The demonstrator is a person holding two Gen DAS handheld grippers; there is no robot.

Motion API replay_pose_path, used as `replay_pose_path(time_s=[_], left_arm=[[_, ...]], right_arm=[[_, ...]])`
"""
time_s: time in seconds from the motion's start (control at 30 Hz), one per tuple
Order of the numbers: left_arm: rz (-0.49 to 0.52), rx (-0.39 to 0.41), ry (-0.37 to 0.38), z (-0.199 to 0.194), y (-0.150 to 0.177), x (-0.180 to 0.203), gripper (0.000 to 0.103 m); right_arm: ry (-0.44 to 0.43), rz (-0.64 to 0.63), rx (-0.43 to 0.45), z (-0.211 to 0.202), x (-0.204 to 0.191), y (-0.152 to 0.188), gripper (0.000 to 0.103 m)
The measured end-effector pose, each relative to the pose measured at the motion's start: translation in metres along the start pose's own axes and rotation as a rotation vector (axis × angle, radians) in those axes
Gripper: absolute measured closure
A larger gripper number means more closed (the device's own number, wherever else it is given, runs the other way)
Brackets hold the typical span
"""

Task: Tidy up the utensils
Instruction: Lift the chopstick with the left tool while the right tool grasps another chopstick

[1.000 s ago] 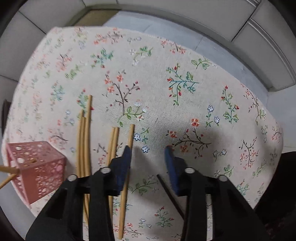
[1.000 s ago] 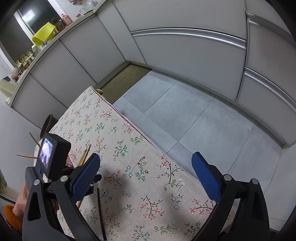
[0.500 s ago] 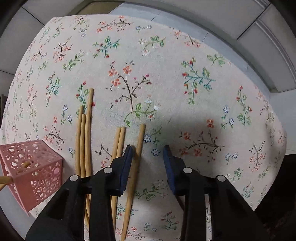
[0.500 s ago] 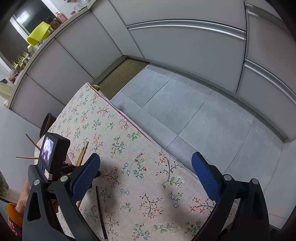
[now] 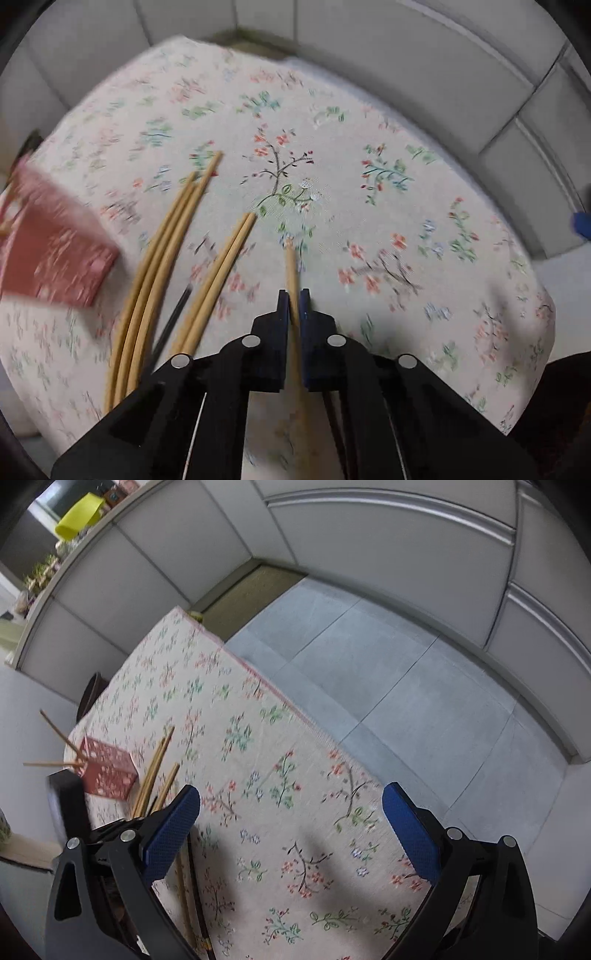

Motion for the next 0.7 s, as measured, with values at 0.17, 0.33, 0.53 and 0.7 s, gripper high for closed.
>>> replay_pose_path(time_s=[0.17, 0.33, 0.53, 0.7], left_arm=[[-0.063, 0.249, -0.002, -0.077, 0.031, 0.002, 0.099], [-0.16, 0.483, 0.014, -0.163, 0.085, 0.023, 0.099], [-0.191, 0.663, -0.017, -0.229, 0.137, 0.041, 0.099], [-0.178, 0.795, -0.063, -0.267, 0.166, 0.041, 0.099]], right_arm=[[-0.07, 0.01, -0.148, 0.027, -0.018, 0.019, 0.007], [-0.135, 0.017, -0.228, 0.047, -0.057, 0.031, 0.017], [-0.1, 0.005, -0.302, 0.075, -0.111, 0.037, 0.031], [-0.095, 0.029, -0.306, 0.092, -0.141, 0.024, 0.05]])
Point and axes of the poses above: each gripper's, at about its wrist camera, not at the fingertips, and z roughly the way its jaws point, x to its right, y to its underside, the point moved 3 cm from there along z, roughly the way its jaws point, and after that the axes turned 7 degrees about y, right-handed, at the moved point
